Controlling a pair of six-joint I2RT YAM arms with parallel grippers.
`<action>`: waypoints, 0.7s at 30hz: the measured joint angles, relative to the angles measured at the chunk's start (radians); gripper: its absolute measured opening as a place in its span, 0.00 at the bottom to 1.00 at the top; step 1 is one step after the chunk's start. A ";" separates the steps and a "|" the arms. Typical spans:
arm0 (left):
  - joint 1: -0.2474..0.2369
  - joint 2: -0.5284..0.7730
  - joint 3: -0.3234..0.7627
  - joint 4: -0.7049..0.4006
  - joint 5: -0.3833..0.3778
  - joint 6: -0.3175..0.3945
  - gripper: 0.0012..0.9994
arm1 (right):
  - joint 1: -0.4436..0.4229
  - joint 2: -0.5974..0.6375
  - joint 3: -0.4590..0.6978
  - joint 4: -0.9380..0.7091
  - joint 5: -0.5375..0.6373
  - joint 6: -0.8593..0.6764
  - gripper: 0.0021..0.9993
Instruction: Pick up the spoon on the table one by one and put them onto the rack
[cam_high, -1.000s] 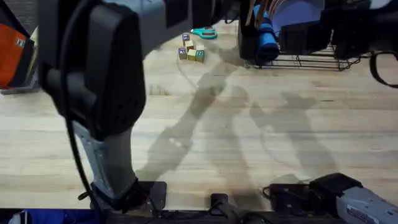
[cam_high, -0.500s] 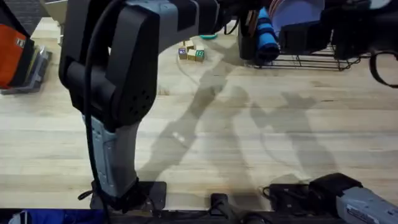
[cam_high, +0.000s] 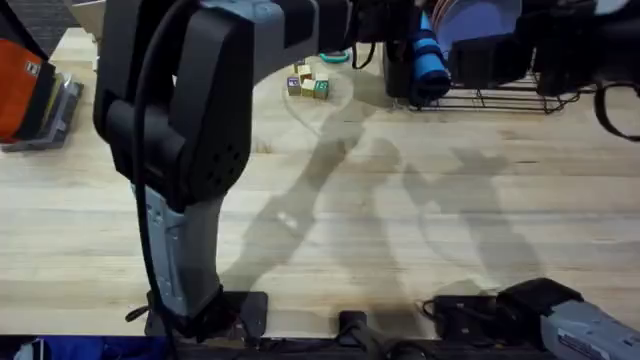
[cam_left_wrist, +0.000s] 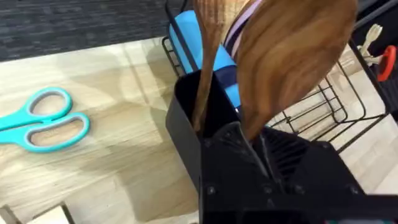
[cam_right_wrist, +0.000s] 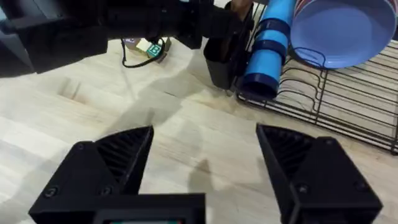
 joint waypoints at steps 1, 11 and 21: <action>0.000 0.000 0.000 0.000 0.002 0.003 0.05 | 0.000 0.000 0.000 0.000 0.000 0.000 1.00; 0.011 -0.006 0.000 -0.040 0.025 0.025 0.38 | 0.000 0.000 0.000 0.000 0.000 0.000 1.00; 0.102 -0.131 0.000 -0.157 0.025 0.025 0.61 | 0.000 0.000 0.000 0.000 0.000 0.000 1.00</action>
